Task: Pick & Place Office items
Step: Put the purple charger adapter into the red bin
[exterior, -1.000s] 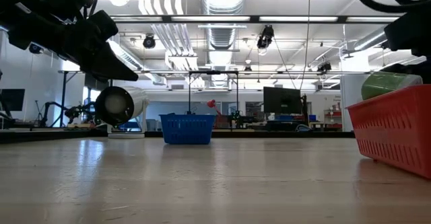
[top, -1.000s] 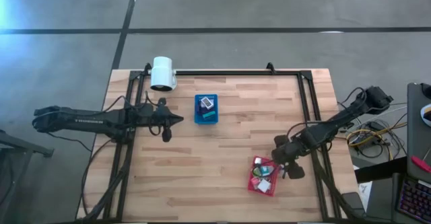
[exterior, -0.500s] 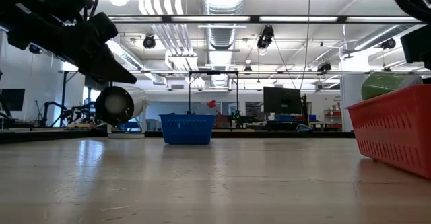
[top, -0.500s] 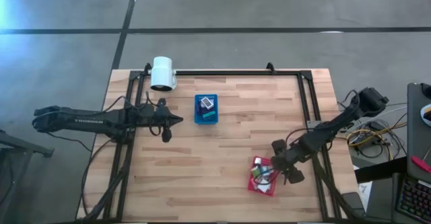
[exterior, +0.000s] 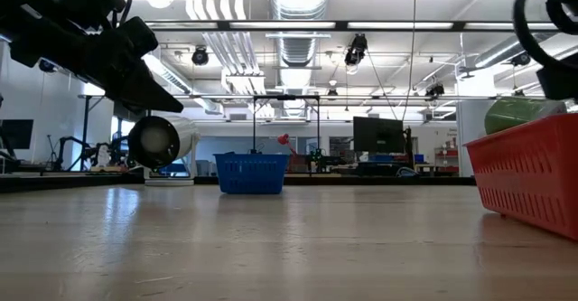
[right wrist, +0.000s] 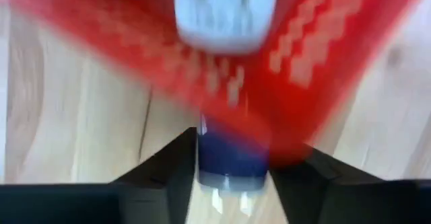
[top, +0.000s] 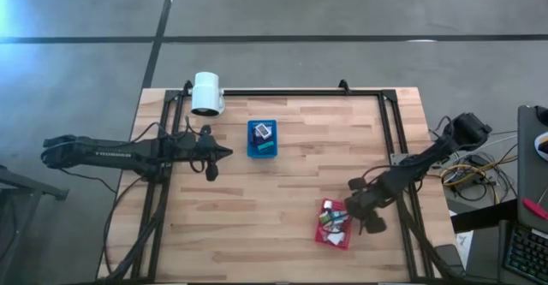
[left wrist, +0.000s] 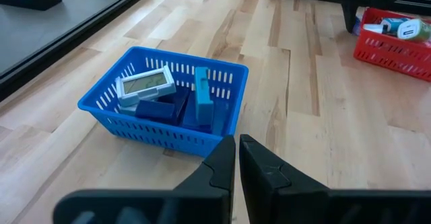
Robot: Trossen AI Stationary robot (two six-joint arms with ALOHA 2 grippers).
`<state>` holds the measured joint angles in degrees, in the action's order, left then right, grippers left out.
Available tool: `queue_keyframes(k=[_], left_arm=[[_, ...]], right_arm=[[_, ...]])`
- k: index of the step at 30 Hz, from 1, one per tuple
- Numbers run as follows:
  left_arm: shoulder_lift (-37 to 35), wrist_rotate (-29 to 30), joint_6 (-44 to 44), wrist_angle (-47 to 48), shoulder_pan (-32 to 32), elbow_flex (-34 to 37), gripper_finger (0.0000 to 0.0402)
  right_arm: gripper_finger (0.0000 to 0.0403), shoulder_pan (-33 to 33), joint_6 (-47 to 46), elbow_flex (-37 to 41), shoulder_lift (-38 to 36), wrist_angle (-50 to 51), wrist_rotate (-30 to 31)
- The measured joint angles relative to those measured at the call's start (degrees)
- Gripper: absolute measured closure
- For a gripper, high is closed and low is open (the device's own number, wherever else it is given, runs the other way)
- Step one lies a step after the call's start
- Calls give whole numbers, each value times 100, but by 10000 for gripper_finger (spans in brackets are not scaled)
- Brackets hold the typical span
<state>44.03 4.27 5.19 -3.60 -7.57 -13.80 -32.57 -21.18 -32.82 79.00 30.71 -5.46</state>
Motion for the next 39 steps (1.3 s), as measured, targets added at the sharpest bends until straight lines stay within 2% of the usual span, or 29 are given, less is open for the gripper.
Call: queue_keyframes(k=[4, 12, 16, 19, 26, 33, 35, 39], left_arm=[[-1, 0, 0, 0, 1, 0, 374], [-2, 0, 0, 2, 0, 0, 374], [0, 0, -11, 2, 0, 0, 374], [0, 0, -24, 2, 0, 0, 374], [-1, 0, -33, 2, 0, 0, 374], [0, 2, -130, -5, 2, 0, 373], [0, 2, -182, -23, 2, 0, 373], [-2, 0, -230, -71, 0, 0, 374]], right_arm=[[277, -10, -246, 28, -295, 578, -144], [276, -6, -430, 0, -830, 978, -10], [276, -8, -828, -284, -1073, 1314, 506], [276, -8, -786, -605, -1296, 1391, 1030], [275, 14, -104, -1452, -1974, 1376, 2412], [275, 582, 832, -1931, -2482, 956, 3225], [275, 883, 1458, -1924, -2611, 407, 3121], [275, 1728, 2587, -1540, -2959, -1082, 1896]])
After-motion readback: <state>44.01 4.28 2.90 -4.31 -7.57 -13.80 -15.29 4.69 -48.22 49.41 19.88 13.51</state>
